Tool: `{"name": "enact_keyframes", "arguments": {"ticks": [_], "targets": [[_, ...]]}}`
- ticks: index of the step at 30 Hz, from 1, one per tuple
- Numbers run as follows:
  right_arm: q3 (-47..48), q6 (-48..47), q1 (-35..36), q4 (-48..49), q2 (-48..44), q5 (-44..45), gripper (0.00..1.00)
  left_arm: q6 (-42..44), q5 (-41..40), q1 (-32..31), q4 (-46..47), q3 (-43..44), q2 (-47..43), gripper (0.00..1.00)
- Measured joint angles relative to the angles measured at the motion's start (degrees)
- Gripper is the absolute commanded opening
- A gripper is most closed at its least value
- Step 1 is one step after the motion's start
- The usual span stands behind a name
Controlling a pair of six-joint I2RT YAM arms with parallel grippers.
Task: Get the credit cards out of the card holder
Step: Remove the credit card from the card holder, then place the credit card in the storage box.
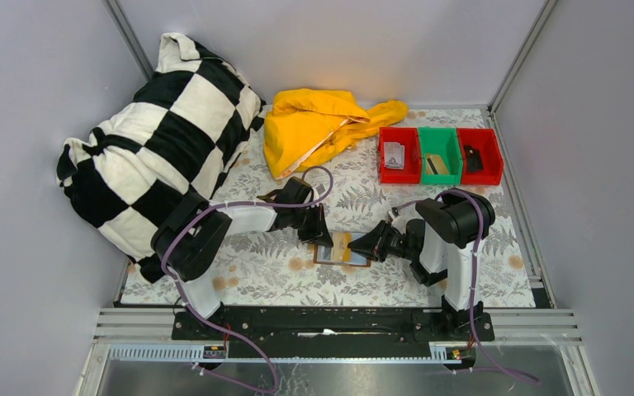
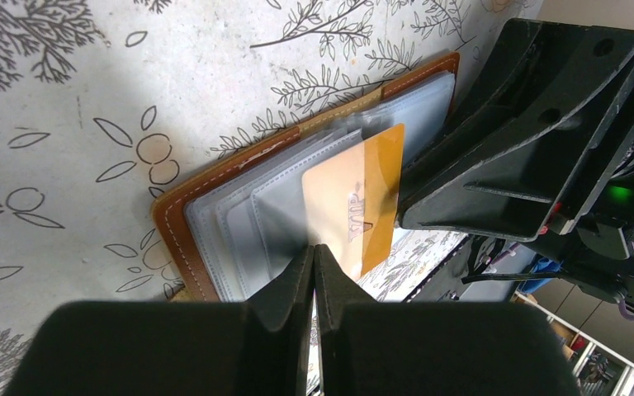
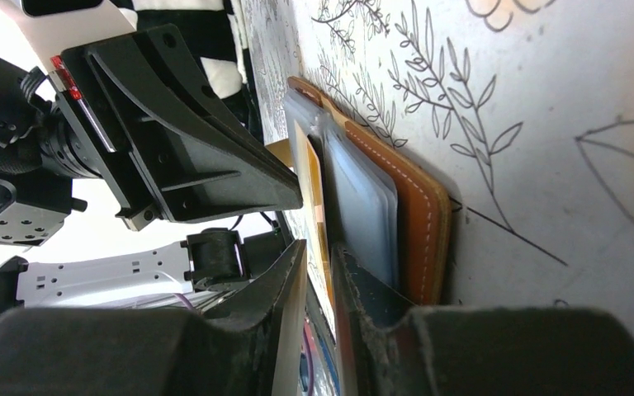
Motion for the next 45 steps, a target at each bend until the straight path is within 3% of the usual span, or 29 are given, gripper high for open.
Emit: {"name": "enact_keyframes", "arguments": {"ticks": [9,19,30,35,40,45], "targets": [[0.4,-1.6,0.0,-1.3,-0.6,-1.9,0.21,0.2,0.9,0.0,0.3,0.4,0.7,0.08],[0.6,-3.6,0.0,-3.7,-2.0,-2.9,0.0,0.4,1.2,0.0,0.3,0.7,1.0,0.07],[0.0,-7.8,-0.3,-11.6,-9.2,-2.2,0.0,1.1,1.1,-0.1,0.2,0.7,0.9,0.07],[0.0,-14.8,-1.1,-27.1,-20.5,-0.7,0.0,1.3,0.4,-0.4,0.0,0.7,0.5,0.07],[4.9,-26.1,-1.2,-54.4,-36.0,3.5,0.0,1.4,-0.5,-0.7,-0.2,0.6,0.1,0.08],[15.5,-36.8,-1.3,-80.3,-48.3,11.5,0.0,2.6,-2.5,-1.2,-2.5,0.7,-1.8,0.18]]}}
